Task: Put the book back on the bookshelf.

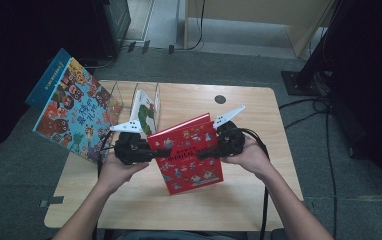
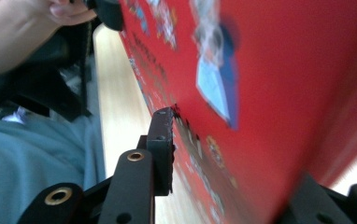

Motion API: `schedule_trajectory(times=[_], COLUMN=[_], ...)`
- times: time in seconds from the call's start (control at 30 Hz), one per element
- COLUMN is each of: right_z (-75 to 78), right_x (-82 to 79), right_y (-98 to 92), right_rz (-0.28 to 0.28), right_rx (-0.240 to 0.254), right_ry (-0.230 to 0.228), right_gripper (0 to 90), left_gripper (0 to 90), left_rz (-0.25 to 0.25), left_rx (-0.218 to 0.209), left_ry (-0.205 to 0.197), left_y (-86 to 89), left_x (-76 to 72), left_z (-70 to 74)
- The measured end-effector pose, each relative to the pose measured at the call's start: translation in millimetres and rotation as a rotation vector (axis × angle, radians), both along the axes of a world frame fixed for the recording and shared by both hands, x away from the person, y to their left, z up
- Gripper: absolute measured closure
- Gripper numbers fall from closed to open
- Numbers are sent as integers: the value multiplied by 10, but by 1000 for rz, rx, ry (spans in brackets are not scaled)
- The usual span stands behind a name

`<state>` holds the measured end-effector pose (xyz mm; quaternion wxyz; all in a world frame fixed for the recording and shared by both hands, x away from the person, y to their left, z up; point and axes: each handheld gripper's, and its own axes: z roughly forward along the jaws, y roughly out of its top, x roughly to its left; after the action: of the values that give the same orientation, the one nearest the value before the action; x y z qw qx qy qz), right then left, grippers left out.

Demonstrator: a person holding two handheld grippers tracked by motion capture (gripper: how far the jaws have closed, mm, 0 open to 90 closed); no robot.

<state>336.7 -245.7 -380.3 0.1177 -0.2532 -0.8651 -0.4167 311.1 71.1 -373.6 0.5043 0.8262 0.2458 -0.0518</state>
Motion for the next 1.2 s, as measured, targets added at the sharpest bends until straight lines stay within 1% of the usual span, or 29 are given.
schedule_trajectory(times=[0.07,0.1,0.13,0.2,0.23,0.27,0.33,0.43,0.47,0.5,0.57,0.63,0.67,0.73,0.77,0.8,0.83,0.9,0.93,0.97,1.0,1.03,1.1,1.17,1.2], right_z=[-17,-27,-49,-74,-91,-101,-125,-194,-241,-291,-391,-454,-480,-498,-505,-510,-521,-553,-576,-597,-604,-605,-592,-583,-583], right_x=[14,18,12,-10,-29,-48,-89,-181,-229,-259,-289,-290,-284,-270,-261,-257,-250,-219,-199,-182,-180,-183,-203,-205,-205], right_y=[-55,-70,-79,-78,-81,-86,-100,-151,-192,-232,-299,-311,-302,-263,-250,-243,-239,-221,-213,-198,-163,-130,-83,-75,-76], right_rz=[-58,-63,-63,-65,-68,-75,-83,-112,-145,-176,-211,-229,-238,-252,-255,-265,-276,-302,-296,-279,-267,-248,-238,-231,-227], right_rx=[42,59,80,90,104,109,130,184,201,213,242,245,254,253,250,244,233,181,173,186,178,171,151,147,147], right_ry=[-38,-53,-75,-119,-150,-170,-192,-226,-254,-268,-273,-284,-296,-305,-313,-318,-323,-326,-314,-300,-292,-294,-324,-321,-321], right_gripper=[624,630,628,622,621,619,618,603,586,589,606,602,582,535,537,532,504,506,503,526,536,543,540,554,556], left_gripper=[766,769,773,772,772,771,768,767,772,778,786,785,783,777,776,777,779,789,792,790,788,787,781,766,762], left_rz=[-6,-12,-16,-24,-26,-35,-53,-67,-66,-70,-75,-78,-77,-72,-69,-67,-70,-83,-84,-86,-89,-92,-88,-81,-84], left_rx=[43,55,64,84,91,102,126,154,156,158,173,194,203,222,231,233,231,227,230,244,249,260,269,256,259], left_ry=[-24,-38,-44,-48,-59,-65,-76,-83,-84,-87,-105,-104,-100,-90,-91,-89,-87,-87,-90,-91,-85,-82,-65,-42,-25], left_y=[20,27,23,23,20,20,15,11,17,20,6,-14,-16,-10,0,11,21,29,25,16,10,6,7,21,24], left_x=[1,0,4,15,13,14,4,-13,-14,-16,-24,-15,-6,17,23,28,32,32,29,32,40,48,64,84,103], left_z=[43,58,67,94,105,117,138,165,169,173,188,217,227,241,246,250,254,267,277,291,297,307,338,403,441])
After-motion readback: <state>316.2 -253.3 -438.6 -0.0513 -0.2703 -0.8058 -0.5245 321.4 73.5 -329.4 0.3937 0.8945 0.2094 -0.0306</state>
